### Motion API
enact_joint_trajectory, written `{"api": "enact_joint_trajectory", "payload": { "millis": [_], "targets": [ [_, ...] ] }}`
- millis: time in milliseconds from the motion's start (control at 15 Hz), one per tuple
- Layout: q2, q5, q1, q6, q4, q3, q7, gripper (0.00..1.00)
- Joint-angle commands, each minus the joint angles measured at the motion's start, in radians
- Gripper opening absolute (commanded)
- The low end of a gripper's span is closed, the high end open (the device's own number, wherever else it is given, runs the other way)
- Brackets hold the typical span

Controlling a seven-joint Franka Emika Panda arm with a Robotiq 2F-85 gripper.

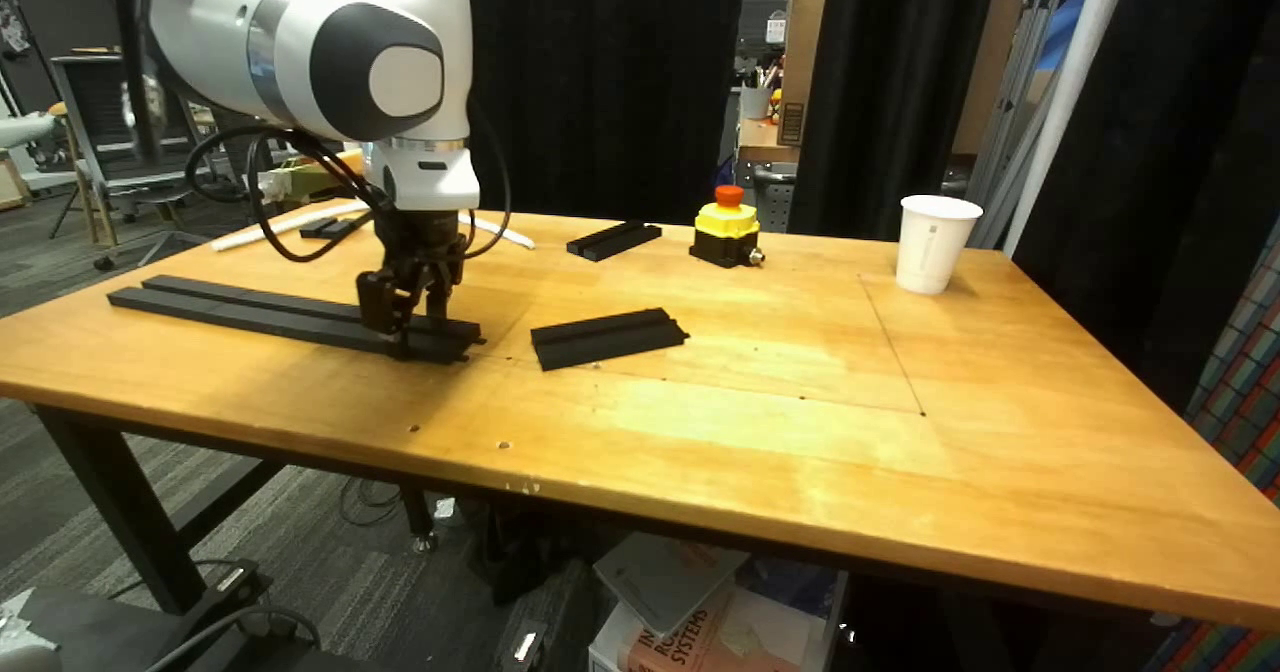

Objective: Connect the four black pieces closest to you together

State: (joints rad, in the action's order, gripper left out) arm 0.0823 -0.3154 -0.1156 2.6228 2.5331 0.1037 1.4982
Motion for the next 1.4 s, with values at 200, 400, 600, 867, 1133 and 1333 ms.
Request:
{"api": "enact_joint_trajectory", "payload": {
  "millis": [200, 400, 600, 867, 1133, 1333],
  "targets": [
    [-0.005, -0.035, -0.005, 0.031, 0.009, 0.006, -0.014, 0.46],
    [-0.004, -0.053, -0.005, 0.036, 0.008, 0.008, -0.022, 0.46],
    [-0.002, -0.063, -0.005, 0.044, 0.008, 0.008, -0.024, 0.46],
    [-0.002, -0.108, -0.003, 0.036, 0.000, 0.014, -0.050, 0.93],
    [-0.067, -0.088, -0.008, 0.004, 0.004, 0.013, -0.052, 1.00],
    [-0.146, 0.047, 0.005, -0.054, 0.014, -0.007, -0.038, 1.00]
  ]
}}
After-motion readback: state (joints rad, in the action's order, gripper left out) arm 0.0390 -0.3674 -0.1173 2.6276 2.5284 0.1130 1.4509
